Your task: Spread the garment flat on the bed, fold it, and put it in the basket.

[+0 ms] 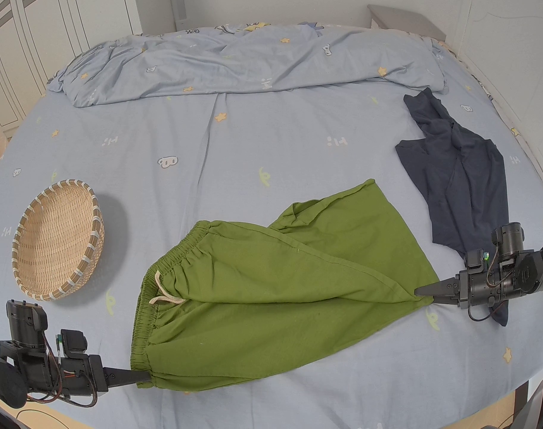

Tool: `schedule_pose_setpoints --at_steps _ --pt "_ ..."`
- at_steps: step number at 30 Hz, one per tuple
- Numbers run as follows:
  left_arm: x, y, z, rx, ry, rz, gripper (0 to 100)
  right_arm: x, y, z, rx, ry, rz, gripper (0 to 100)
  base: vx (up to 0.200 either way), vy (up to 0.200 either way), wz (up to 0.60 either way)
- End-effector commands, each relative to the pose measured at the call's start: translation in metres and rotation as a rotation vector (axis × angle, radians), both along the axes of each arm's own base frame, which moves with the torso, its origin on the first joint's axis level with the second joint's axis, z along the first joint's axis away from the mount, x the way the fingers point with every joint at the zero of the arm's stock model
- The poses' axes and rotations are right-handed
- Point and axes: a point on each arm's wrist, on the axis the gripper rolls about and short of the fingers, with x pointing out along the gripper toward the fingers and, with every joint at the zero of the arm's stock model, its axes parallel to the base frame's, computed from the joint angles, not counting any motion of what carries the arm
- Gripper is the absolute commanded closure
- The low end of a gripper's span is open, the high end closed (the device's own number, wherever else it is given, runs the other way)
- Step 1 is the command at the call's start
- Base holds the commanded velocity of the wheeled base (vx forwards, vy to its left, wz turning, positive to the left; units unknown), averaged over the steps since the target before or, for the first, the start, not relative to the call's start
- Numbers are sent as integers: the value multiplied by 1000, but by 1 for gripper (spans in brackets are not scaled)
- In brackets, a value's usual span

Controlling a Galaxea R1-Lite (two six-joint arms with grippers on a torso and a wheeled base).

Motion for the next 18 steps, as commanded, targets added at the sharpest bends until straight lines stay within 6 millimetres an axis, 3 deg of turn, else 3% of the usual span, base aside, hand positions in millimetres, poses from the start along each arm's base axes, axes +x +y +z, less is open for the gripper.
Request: schedule_pose_setpoints --at_steps 1,8,16,17,18 --pt "-4 0 -2 -2 17 3 100 0 0 -5 -1 24 -3 0 0 0 0" --pt "-4 0 -2 -1 14 2 100 -1 -8 -4 -2 20 -32 0 0 0 0" --pt "-4 0 -2 -1 16 2 100 -2 -3 -6 -3 21 -11 0 0 0 0" --pt "-3 0 -2 -1 13 0 100 -2 -3 -6 -3 24 -11 100 0 0 0" --pt "-3 0 -2 -2 13 1 100 -1 -3 -6 -3 22 -12 100 0 0 0"
